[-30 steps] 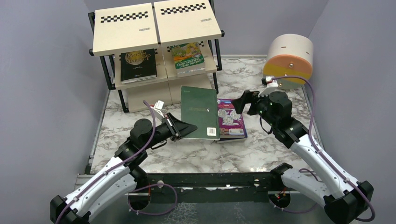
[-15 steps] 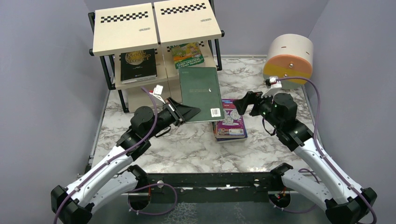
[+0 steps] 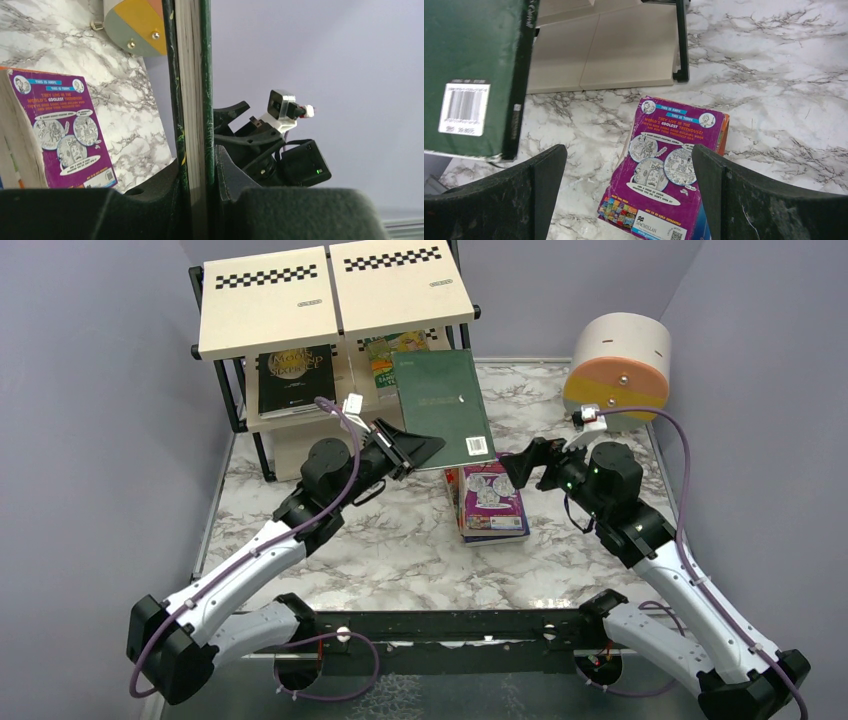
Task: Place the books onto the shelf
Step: Pick up the book from the center of the board, then place the book on the shelf.
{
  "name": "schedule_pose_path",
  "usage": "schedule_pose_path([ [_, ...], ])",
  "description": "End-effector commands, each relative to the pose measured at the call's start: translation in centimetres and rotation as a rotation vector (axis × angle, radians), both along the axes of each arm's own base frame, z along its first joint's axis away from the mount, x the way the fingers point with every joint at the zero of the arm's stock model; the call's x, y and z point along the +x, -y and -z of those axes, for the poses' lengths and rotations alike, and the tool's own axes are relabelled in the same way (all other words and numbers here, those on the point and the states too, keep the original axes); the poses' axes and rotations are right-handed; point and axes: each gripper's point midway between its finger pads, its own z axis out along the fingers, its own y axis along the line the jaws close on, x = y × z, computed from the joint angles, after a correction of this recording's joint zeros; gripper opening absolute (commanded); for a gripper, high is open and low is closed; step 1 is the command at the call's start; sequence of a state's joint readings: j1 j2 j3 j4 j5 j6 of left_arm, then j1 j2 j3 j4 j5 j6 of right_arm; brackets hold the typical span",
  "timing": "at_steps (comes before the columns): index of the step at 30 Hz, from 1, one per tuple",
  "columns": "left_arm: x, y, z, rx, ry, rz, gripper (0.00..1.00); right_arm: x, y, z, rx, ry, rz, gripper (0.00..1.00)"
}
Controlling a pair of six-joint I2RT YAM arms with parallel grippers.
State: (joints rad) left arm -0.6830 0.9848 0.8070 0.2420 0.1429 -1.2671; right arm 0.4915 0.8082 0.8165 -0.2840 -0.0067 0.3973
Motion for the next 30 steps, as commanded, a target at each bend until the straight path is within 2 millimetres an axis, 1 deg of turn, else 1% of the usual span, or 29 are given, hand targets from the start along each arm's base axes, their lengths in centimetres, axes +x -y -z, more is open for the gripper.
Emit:
schedule_pose_path([
  [1, 0.9, 0.8, -5.3, -0.115, 0.136, -0.005, 0.0, -0.3, -0.1, -1.0, 0.005, 0.037, -0.017, 0.94],
  [5, 2.1, 1.7, -5.7, -0.111, 0.149, -0.011, 0.0, -0.2, 0.4, -1.5, -0.015, 0.059, 0.001, 0.94],
  [9, 3.5, 2.2, -5.8, -0.108, 0.158, -0.024, 0.0, -0.3, 0.8, -1.7, -0.029, 0.072, 0.013, 0.94],
  [14, 4.9, 1.7, -6.2, -0.109, 0.168, -0.052, 0.0, -0.5, 1.1, -1.4, -0.033, 0.071, 0.02, 0.95],
  [19, 6.4, 0.3, -6.2, -0.12, 0.164, -0.085, 0.0, -0.6, 1.0, -1.3, -0.027, 0.067, 0.014, 0.95],
  [22, 7.2, -1.0, -6.4, -0.129, 0.169, -0.111, 0.0, -0.6, 0.9, -1.4, -0.027, 0.069, 0.013, 0.95],
  [27, 8.3, -3.6, -6.8, -0.144, 0.173, -0.152, 0.0, -0.4, 0.8, -1.4, -0.027, 0.067, 0.011, 0.95],
  [30, 8.9, -5.6, -7.1, -0.152, 0.175, -0.181, 0.0, -0.3, 0.7, -1.3, -0.026, 0.063, 0.006, 0.95],
])
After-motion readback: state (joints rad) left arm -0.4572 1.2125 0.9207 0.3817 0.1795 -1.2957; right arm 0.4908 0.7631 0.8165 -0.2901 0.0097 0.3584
